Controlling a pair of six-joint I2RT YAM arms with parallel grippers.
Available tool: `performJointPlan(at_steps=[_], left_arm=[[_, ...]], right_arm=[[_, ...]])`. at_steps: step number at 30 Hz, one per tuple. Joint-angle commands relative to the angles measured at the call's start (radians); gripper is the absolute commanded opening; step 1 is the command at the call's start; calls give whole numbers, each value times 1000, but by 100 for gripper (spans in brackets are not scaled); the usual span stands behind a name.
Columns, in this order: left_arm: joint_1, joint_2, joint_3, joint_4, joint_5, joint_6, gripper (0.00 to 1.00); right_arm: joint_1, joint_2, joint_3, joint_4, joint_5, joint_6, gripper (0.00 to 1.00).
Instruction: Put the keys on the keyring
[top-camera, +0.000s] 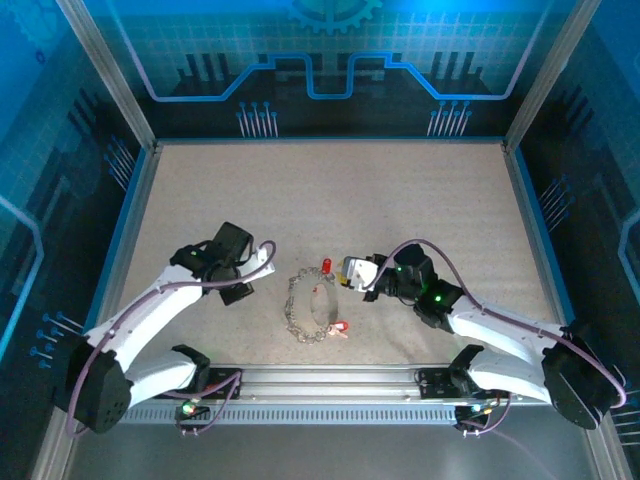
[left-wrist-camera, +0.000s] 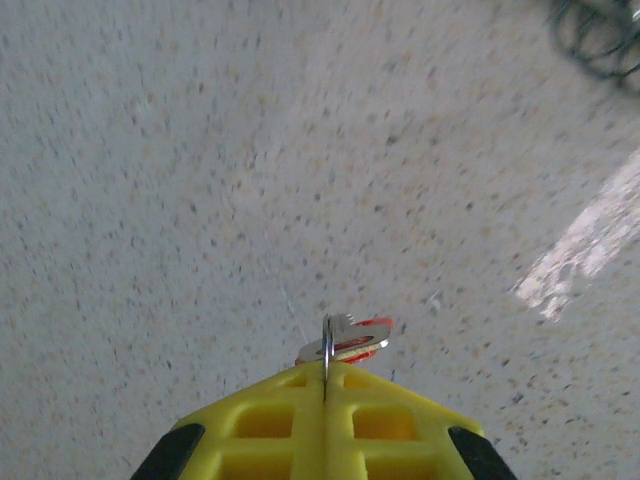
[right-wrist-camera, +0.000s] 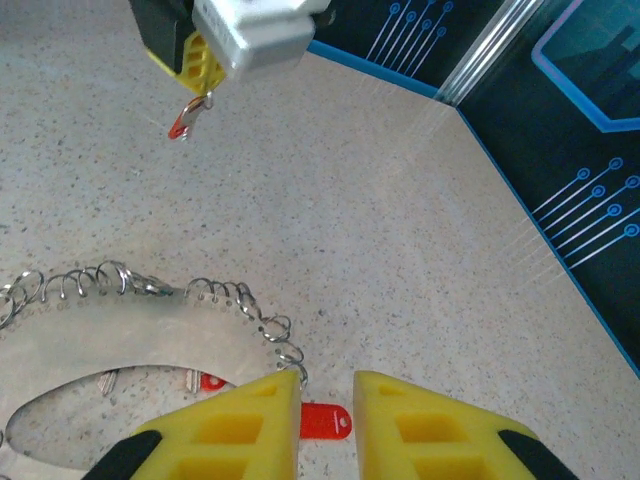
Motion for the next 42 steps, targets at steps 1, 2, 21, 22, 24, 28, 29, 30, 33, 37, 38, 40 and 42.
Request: performJointPlan(at_steps=[1,2,21,22,24,28,29,30,33,37,38,40,42], left_arm=[[28,44,4,-45,-52,-18,0],[31,67,10,-41,-50,-14,0],[57,512,194,159,57,10,0],[57,536,208,161,63,18,0],[59,582,233,163,68,29,0],[63,644,251,192,88,43,0],[65,654,253,202,92,45,0],[68,657,257,204,97,48,0],[74,647,259,228,101,43,10],[84,591,260,233,134,23,26],[86,575,260,233,140,14,29],[91,526,260,225,156,-8,34],[91,464,256,224,169,-38,38]], right_arm=[[-14,-20,23,54,-9,23,22],[-17,-27,17,48,-6,23,23],[-56,-68,-25,59,-11,25,24],[-55,-71,-26,54,-10,22,24],[-55,-79,-26,48,-2,17,24],[-55,-93,-27,35,6,9,24],[-55,-96,-27,32,8,7,24],[-55,-97,-27,30,9,7,24],[-54,-96,-29,30,11,11,28],[-50,-94,-30,84,26,116,40],[-53,-98,-22,63,7,117,40],[-56,-108,13,6,6,189,48],[-77,-108,75,-67,-34,284,61]])
